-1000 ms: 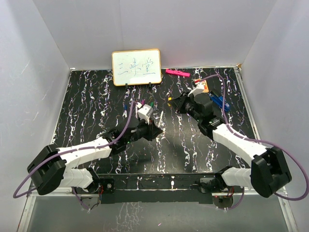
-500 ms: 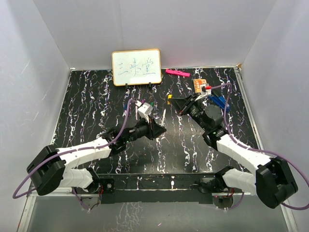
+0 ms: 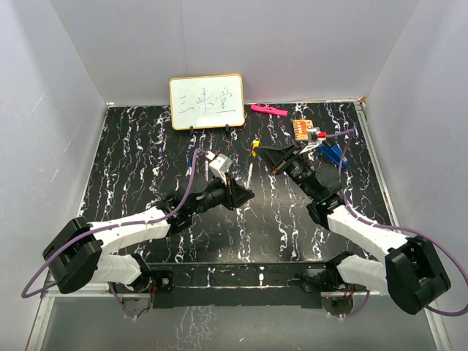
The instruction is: Insert the pens into the pen caps
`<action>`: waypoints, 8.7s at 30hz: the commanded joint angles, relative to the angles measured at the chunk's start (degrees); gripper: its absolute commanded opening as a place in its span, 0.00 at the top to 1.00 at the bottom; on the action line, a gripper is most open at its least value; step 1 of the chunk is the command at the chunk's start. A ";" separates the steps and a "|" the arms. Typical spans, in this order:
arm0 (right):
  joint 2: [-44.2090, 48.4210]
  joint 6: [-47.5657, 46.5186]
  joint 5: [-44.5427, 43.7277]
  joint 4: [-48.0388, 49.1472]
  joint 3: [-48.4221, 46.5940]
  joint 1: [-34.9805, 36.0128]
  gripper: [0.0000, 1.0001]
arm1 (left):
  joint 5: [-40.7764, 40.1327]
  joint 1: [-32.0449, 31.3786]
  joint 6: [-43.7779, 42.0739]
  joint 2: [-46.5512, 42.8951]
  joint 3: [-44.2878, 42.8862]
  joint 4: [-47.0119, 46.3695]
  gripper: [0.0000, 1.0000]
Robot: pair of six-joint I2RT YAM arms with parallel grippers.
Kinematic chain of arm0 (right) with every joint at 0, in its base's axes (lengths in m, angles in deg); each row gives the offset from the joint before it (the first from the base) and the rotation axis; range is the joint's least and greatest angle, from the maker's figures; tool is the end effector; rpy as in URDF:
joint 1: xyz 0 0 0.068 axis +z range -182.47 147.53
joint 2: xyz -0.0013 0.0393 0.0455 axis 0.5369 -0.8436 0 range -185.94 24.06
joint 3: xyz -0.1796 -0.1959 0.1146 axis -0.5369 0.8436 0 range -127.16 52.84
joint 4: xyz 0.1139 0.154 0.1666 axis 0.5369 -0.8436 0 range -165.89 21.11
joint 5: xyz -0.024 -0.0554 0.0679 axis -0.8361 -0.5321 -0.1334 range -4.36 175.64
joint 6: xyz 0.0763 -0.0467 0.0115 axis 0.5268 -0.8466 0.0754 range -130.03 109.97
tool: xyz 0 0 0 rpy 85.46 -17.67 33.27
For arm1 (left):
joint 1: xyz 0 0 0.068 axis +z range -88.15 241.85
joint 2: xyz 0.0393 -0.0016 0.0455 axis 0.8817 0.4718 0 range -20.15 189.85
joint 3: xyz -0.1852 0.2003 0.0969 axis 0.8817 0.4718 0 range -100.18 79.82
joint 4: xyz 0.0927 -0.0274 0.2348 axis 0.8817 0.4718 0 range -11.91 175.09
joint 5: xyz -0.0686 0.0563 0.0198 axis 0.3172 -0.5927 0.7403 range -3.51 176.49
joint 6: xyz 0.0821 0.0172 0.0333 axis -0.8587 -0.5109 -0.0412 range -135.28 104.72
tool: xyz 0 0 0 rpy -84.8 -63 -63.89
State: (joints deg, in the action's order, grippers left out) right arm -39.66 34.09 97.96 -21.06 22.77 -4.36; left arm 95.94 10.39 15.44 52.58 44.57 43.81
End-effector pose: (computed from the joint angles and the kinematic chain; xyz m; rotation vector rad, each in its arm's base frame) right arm 0.2336 0.1442 0.3216 0.0028 1.4328 1.1980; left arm 0.1855 -0.2541 0.2768 0.4544 1.7155 -1.2097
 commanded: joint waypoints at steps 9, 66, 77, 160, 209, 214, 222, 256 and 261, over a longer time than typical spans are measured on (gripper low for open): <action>-1.05 1.45 1.46 4.80 0.27 0.13 1.00 | 2.12 0.30 -1.04 -2.18 -0.78 -8.21 1.00; -0.06 3.17 2.98 4.18 0.76 0.16 1.00 | -0.60 0.38 -1.80 -0.52 -0.97 -6.43 1.00; -0.08 3.08 3.89 3.34 1.41 0.30 1.00 | -1.77 0.48 -1.97 -0.77 -1.20 -6.62 1.00; 8.50 -10.03 -39.57 -49.90 -18.81 13.34 0.41 | -5.52 14.02 -5.96 32.08 -37.07 42.92 1.00; -4.69 1.05 -54.85 -66.29 -23.02 12.75 0.41 | 0.53 13.89 -4.15 41.44 -51.29 55.28 0.70; -2.22 2.94 -59.32 -67.87 -21.41 12.75 0.36 | -0.44 13.84 -4.76 31.34 -45.73 51.09 0.70; -1.94 9.57 -64.24 -78.44 -21.08 8.36 0.29 | -7.02 14.43 -4.82 17.56 -30.96 46.08 0.69; 20.95 14.69 -69.74 -87.31 -12.03 -9.93 0.17 | -43.40 34.85 5.90 -30.94 -16.26 77.64 0.39; 20.77 14.59 -70.03 -87.39 -12.72 -9.93 0.02 | -44.34 34.85 6.04 -31.94 -15.65 78.24 0.38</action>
State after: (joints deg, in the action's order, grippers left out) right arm -19.01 48.53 30.26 -108.55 11.47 -13.91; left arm 54.13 44.90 20.97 21.76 29.88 119.74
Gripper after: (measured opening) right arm 0.913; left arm 0.617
